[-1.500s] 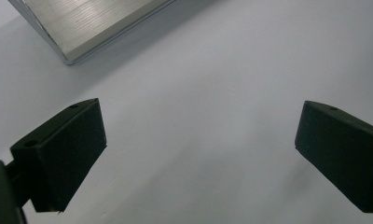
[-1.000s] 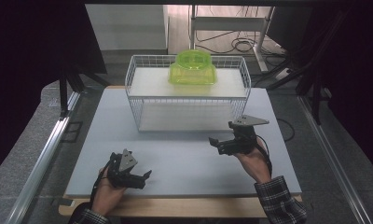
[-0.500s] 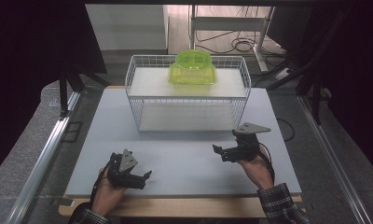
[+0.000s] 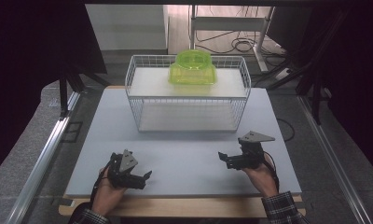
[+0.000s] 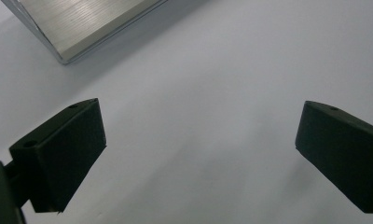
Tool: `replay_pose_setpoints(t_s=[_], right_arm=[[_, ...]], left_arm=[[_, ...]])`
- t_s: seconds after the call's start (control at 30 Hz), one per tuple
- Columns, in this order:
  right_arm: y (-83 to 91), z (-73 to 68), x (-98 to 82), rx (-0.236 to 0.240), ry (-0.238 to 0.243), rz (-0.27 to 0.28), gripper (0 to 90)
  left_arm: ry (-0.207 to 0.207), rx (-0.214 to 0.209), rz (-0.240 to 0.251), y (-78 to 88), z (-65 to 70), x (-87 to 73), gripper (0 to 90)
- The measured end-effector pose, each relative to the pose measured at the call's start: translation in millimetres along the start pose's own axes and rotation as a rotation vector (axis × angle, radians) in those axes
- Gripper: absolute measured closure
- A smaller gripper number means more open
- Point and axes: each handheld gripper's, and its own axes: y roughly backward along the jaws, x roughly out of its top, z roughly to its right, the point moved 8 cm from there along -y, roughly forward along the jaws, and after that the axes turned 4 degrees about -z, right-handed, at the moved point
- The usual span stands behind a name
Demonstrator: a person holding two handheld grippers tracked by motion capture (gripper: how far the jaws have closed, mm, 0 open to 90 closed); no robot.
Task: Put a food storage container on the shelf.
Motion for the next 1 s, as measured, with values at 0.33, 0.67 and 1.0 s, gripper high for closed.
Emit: replay_pose_setpoints(t_s=[0.33,0.67,1.0], right_arm=[[0.2,4.8,-20.8,-0.018,-0.014,-0.019,0.0],[-4.9,3.0,-41.2,-0.020,-0.014,-0.065,0.0],[-9.6,1.9,-50.9,-0.018,-0.011,-0.105,0.0]], left_arm=[[-0.006,0.001,-0.003,-0.5,0.2,-0.3,1.3],[-0.007,0.000,-0.006,-1.1,0.8,-0.8,1.0],[-0.004,-0.005,-0.013,-1.3,0.5,-1.0,0.8]])
